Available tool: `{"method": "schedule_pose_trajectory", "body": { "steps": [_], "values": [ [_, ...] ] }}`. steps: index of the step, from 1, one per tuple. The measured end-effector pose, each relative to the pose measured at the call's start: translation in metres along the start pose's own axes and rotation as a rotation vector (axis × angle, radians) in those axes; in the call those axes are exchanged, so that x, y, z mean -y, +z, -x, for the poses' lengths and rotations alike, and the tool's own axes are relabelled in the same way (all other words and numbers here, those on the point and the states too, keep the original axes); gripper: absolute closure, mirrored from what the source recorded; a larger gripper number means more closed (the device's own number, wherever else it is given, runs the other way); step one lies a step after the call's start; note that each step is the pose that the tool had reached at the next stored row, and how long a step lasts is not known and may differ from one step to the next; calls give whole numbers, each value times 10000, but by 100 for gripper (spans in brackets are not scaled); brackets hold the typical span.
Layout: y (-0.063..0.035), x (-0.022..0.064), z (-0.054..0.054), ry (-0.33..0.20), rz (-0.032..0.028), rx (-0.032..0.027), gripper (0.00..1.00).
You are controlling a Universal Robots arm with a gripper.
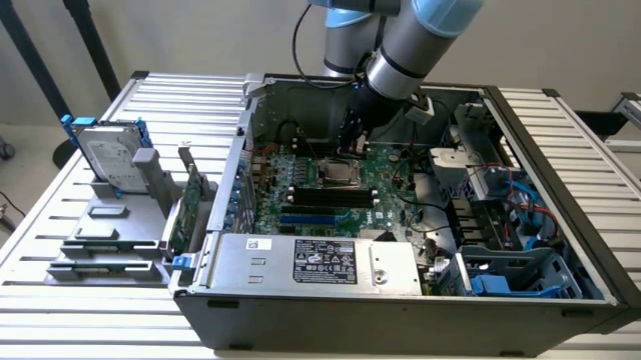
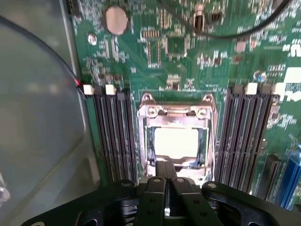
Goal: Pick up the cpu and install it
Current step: 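Close the cpu cover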
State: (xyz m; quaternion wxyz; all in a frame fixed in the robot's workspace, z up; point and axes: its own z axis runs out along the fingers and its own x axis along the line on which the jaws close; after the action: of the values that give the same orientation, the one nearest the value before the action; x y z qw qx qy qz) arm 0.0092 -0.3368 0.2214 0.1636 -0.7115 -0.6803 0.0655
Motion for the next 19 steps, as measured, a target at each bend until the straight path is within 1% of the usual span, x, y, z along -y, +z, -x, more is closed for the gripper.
{"method": "schedule_pose_trajectory", "body": {
  "steps": [2, 4, 8, 13, 19],
  "values": [
    [44, 60, 21, 2, -7, 0, 89],
    [68, 99, 56, 2, -8, 0, 89],
    [86, 131, 123, 2, -10, -1, 89],
    [145, 157, 141, 3, -22, -1, 89],
    [220, 178, 160, 8, -54, 0, 89]
  ]
}}
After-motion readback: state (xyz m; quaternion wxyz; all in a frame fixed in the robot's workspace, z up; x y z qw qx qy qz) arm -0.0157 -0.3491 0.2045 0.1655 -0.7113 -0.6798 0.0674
